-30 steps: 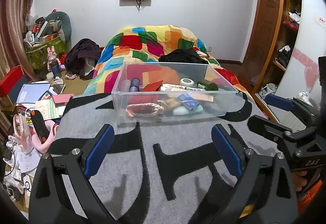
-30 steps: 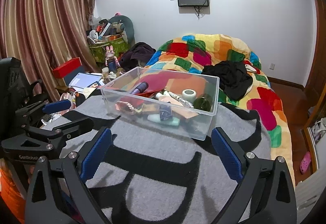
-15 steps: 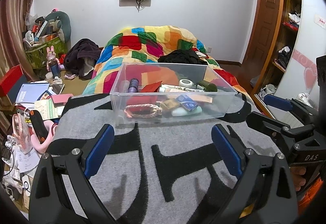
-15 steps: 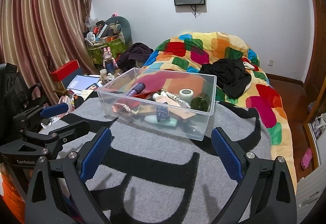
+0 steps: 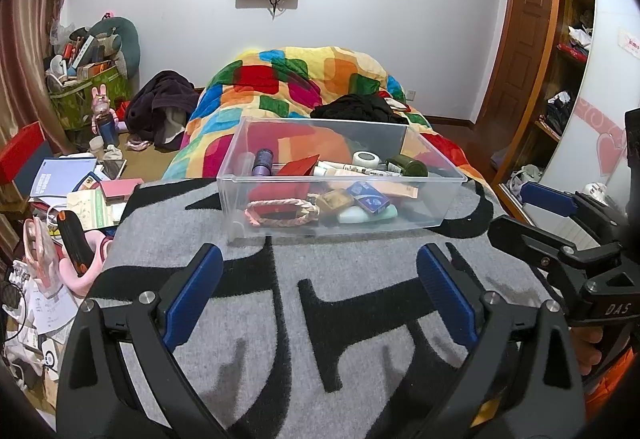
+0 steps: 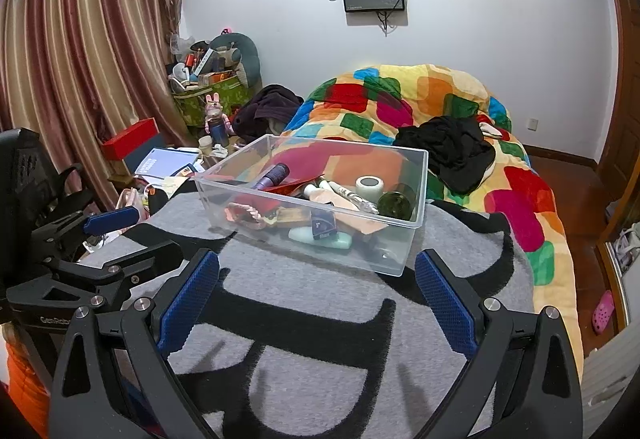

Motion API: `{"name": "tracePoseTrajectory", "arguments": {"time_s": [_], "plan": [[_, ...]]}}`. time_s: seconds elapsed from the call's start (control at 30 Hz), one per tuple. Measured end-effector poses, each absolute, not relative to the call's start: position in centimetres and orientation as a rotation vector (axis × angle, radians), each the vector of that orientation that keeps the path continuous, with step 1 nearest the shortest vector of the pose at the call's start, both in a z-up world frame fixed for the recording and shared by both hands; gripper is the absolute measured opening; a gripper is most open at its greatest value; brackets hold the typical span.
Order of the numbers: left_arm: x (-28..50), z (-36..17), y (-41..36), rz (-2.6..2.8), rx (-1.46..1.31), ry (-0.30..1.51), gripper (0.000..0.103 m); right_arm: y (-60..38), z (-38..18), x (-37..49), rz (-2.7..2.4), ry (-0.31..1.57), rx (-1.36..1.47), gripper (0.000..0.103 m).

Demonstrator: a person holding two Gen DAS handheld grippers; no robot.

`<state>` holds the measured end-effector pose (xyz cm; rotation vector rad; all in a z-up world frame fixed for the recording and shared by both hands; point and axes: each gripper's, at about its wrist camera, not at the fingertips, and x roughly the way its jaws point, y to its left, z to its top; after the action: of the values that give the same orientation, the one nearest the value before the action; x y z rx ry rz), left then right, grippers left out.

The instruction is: Organize objects

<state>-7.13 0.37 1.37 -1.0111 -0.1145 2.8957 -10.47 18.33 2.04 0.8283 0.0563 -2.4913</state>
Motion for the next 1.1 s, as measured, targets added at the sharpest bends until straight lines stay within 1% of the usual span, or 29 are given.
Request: {"name": "tracePoseTrajectory", "arguments": {"time_s": [0.5, 1.1], "plan": [[-7.05, 1.48, 0.48, 2.873, -1.021, -0.13, 0.099, 17.86, 2.42, -9.87, -2.479, 0.048, 0.827, 0.098], [-6.51, 1.62, 1.01, 2.88, -0.995, -0.095, 0.099, 17.86, 2.34, -9.92, -2.478, 0.044, 0.845, 0.099]]}}
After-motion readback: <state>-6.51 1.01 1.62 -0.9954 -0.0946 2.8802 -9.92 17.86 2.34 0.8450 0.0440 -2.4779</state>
